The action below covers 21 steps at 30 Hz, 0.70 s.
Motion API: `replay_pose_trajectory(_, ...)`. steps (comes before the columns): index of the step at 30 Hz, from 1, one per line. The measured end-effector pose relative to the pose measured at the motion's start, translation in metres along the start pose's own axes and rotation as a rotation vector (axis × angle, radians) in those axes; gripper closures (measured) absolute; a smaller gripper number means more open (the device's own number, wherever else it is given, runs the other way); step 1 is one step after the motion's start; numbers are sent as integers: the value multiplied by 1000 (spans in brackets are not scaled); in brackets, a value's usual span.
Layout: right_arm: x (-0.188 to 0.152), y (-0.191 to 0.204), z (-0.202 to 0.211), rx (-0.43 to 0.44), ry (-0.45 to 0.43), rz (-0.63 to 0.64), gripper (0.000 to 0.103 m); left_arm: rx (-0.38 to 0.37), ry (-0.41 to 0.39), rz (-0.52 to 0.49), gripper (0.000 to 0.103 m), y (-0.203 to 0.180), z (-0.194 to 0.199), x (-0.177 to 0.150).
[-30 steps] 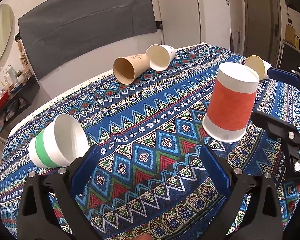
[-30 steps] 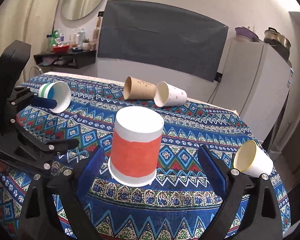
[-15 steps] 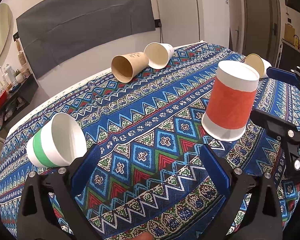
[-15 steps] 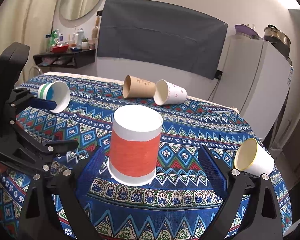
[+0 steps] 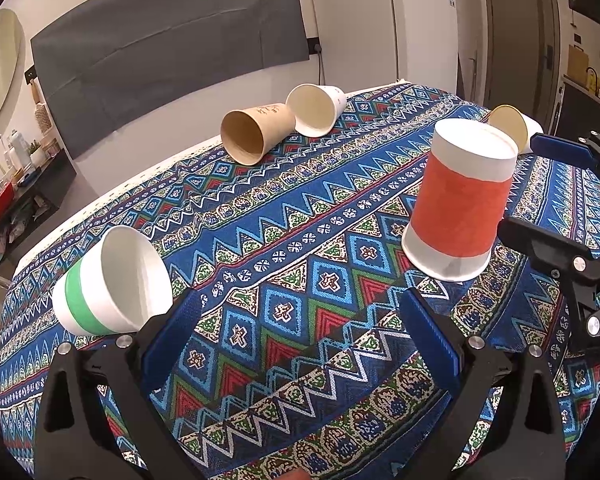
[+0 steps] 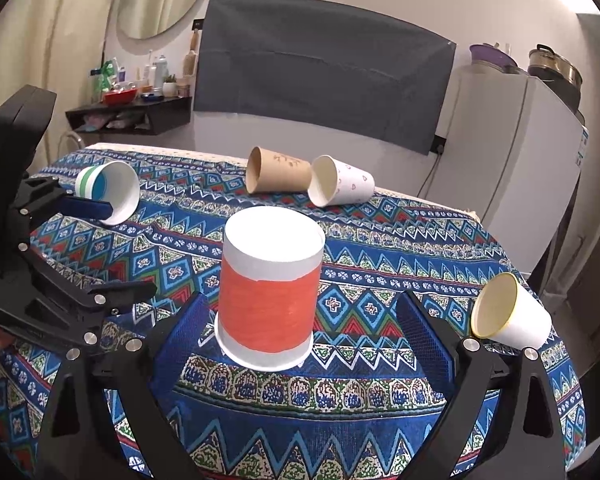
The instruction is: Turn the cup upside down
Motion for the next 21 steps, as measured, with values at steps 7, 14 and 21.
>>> replay_pose_trajectory(7,-2,-3,0,-1,3,-14,13,1,-4,-6,6,-1,0,0)
replay_pose_trajectory(14,-2,-2,0,0,2,-10,13,2,13,0,6,-1,-2,-1)
replay_pose_trajectory(21,-2,-3,-1,5,3,-18,12,0,21,-1,6,-1,-5,0)
Point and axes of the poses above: each gripper's, at about its wrist camera, not at the fingertips, and z roughly against the way its jaws point, y to its left, x to its top, the point moved 6 cm from there along -z, roughly the way its jaws point, and after that the axes turned 14 degrees about z, right-handed, at the moved point
